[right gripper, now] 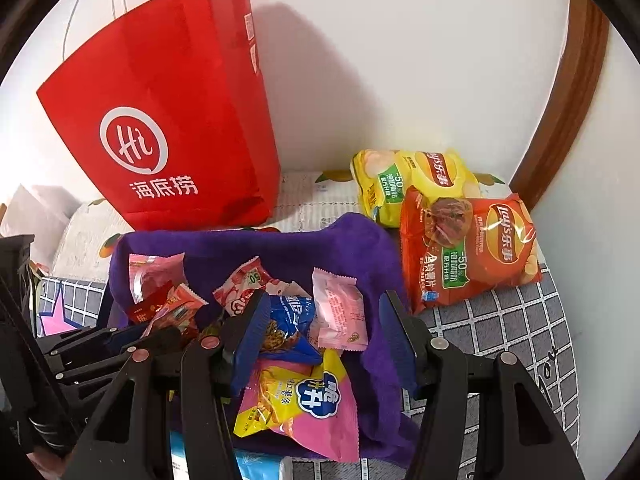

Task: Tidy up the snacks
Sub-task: 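Lower both packets onto the purple towel and open both tools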

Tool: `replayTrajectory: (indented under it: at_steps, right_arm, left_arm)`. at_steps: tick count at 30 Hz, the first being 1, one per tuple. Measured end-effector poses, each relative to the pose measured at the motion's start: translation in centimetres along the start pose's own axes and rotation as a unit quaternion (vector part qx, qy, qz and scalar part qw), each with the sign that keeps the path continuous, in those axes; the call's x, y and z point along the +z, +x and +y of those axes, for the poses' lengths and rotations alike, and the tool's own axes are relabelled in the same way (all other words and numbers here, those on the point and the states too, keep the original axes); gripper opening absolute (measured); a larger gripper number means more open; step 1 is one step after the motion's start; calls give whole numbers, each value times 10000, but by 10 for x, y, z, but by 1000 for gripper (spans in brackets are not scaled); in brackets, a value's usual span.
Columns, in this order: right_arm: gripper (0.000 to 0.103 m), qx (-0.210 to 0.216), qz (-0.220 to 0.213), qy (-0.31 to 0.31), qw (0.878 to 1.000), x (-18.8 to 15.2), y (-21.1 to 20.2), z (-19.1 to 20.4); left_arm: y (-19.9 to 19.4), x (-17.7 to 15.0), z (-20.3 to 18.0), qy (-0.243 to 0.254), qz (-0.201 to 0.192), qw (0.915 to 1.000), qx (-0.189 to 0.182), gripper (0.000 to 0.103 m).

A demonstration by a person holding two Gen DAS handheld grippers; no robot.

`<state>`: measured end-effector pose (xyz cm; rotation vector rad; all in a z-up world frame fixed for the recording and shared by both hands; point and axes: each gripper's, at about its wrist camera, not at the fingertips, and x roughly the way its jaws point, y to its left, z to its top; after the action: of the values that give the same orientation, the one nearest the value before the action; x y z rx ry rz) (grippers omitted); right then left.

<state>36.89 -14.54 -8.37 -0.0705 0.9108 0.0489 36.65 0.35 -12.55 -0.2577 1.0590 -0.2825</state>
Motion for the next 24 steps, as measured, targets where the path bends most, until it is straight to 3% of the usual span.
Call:
replayTrajectory:
  at_steps: [5, 10, 21, 24]
  right_arm:
    - [56, -5, 31, -58, 10000, 0, 3, 2]
    - [56, -8, 56, -87, 9999, -1, 5, 4]
    - [56, -56, -44, -176, 9998, -1, -4, 12]
    - [56, -83, -97, -176, 9998, -1, -11, 14]
  left_arm:
    - [-8, 0, 0, -30, -285, 9996, -2, 22]
    - [-21, 2, -4, 66, -560, 9984, 87, 36]
    - [-37, 5, -4, 31, -427, 9989, -167, 36]
    - [-44, 4, -4, 55, -373, 9992, -113, 41]
